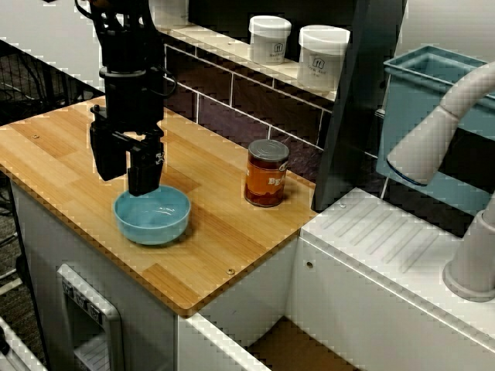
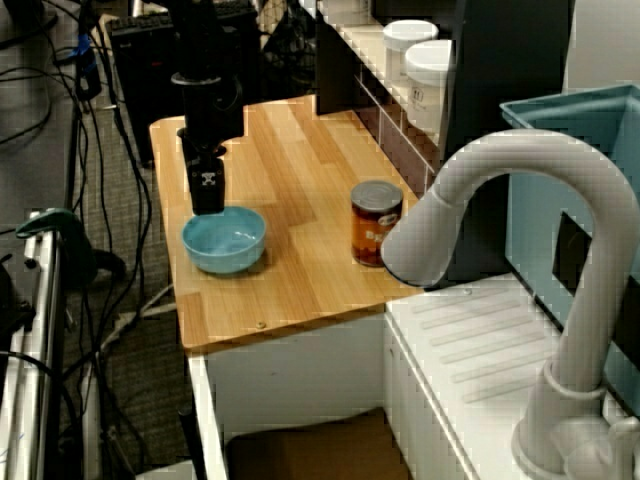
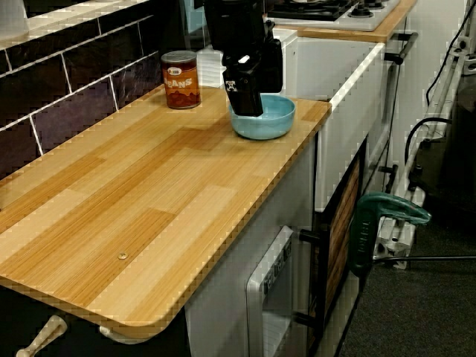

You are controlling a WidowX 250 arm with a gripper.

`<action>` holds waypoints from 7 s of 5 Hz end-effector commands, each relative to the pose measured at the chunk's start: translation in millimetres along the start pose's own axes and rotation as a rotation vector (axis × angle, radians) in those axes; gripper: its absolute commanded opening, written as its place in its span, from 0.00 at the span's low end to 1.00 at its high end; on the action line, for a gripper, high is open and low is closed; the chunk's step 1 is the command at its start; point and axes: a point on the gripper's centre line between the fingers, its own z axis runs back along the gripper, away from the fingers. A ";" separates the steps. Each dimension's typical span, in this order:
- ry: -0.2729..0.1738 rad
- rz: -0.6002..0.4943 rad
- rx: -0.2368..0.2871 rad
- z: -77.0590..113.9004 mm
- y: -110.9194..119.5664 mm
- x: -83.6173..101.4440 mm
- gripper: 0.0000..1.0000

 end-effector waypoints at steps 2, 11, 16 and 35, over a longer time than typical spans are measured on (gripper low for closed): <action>-0.036 0.006 0.009 4.3 7.4 3.6 1.00; 0.088 0.028 0.082 -12.2 85.7 38.8 1.00; 0.101 0.038 0.043 34.8 138.2 63.6 1.00; 0.003 -0.032 0.017 5.4 31.0 33.1 1.00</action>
